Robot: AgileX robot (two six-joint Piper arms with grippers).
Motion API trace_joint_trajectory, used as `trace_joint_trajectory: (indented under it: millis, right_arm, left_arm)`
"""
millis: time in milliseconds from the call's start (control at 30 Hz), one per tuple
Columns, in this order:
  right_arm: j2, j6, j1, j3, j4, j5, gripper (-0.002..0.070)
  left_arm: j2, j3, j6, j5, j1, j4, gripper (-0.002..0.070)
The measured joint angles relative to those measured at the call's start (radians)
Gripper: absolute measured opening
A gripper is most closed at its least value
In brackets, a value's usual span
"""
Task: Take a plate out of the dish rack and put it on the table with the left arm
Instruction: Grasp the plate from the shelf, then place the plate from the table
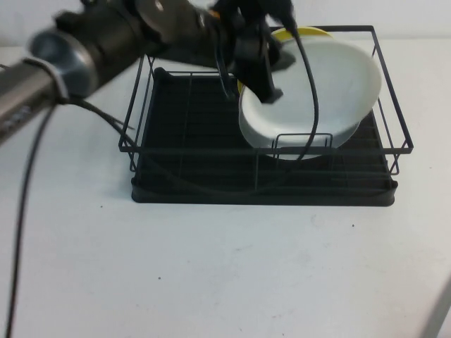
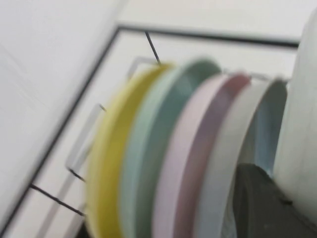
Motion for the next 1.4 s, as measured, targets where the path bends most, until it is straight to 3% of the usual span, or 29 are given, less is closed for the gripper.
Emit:
trace_joint_trajectory:
  millis: [200, 367, 467, 567, 700, 900, 1033, 1167, 1267, 1400]
  right_arm:
    - [0.000, 0.000, 0.000, 0.000, 0.000, 0.000, -0.0018]
    - [0.000, 0.000, 0.000, 0.000, 0.000, 0.000, -0.0018]
    - [0.000, 0.000, 0.000, 0.000, 0.000, 0.000, -0.0018]
    - [0.000, 0.000, 0.000, 0.000, 0.000, 0.000, -0.0018]
    - [0.000, 0.000, 0.000, 0.000, 0.000, 0.000, -0.0018]
    - [0.000, 0.000, 0.000, 0.000, 0.000, 0.000, -0.0018]
    - [0.000, 0.000, 0.000, 0.000, 0.000, 0.000, -0.0018]
    - [0.000, 0.000, 0.000, 0.000, 0.000, 0.000, -0.0018]
    - [0.000, 0.000, 0.000, 0.000, 0.000, 0.000, -0.0018]
    - [0.000, 0.000, 0.000, 0.000, 0.000, 0.000, -0.0018]
  left_arm:
    - [-0.235, -0.002, -0.256, 0.117, 0.000, 0.120, 0.0069]
    - [-0.361, -0.002, -0.594, 0.451, 0.002, 0.291, 0.0069]
    - [-0.397, 0.077, -0.682, 0.587, 0.021, 0.289, 0.0069]
    - [-0.430, 0.230, -0.708, 0.571, 0.049, 0.224, 0.0069]
    - [-0.466, 0.492, -0.665, 0.453, 0.093, 0.024, 0.0069]
    - [-0.452, 0.851, -0.388, 0.295, 0.138, -0.373, 0.0069]
    - [-0.393, 0.962, -0.283, 0.123, 0.152, -0.414, 0.0069]
    - [-0.298, 0.981, -0.264, 0.093, 0.179, -0.444, 0.0075]
    - [-0.237, 0.981, -0.233, 0.072, 0.183, -0.463, 0.0145]
    - [-0.196, 0.982, -0.171, -0.008, 0.185, -0.440, 0.0328]
